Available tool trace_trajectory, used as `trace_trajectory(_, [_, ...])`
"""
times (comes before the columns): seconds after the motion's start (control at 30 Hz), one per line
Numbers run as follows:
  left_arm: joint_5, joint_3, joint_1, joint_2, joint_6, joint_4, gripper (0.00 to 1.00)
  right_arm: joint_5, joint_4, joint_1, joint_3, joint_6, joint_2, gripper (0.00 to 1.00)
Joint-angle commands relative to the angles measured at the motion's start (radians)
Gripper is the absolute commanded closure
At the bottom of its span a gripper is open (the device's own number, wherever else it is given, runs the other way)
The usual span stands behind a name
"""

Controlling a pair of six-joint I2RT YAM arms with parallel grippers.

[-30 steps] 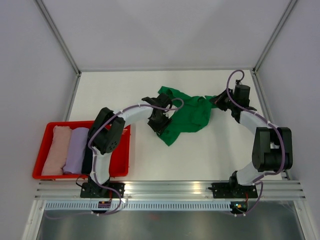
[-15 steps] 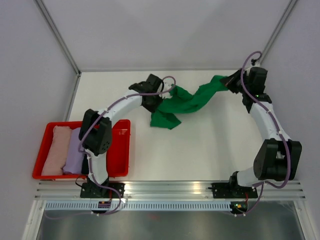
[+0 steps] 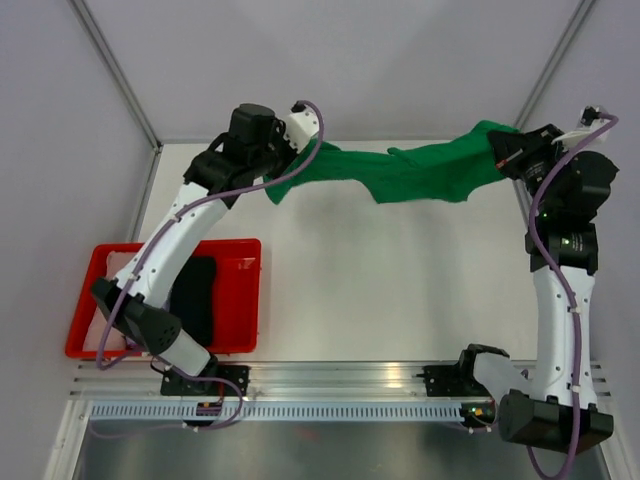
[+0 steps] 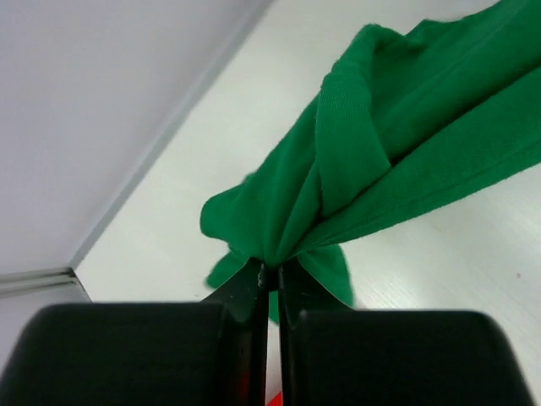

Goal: Roll the t-shirts
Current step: Flatten the tshirt

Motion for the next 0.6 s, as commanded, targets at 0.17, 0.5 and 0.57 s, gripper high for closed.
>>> trace_trajectory(0.17, [0.009, 0.052, 0.006, 0.258, 0.078, -0.079, 0.98, -0.019, 0.095, 0.0, -0.086, 0.069, 0.211, 1.0])
trace_trajectory(0.5, [-0.197, 0.496, 0.022, 0.555, 0.161, -0.085, 0.98, -0.008, 0.007, 0.084, 0.454, 0.014, 0.655, 1.0])
trace_trajectory(0.57, [-0.156, 0.371, 0.014, 0.515, 0.162, -0.088, 0.98, 0.02, 0.03, 0.084, 0.356, -0.002, 0.591, 1.0])
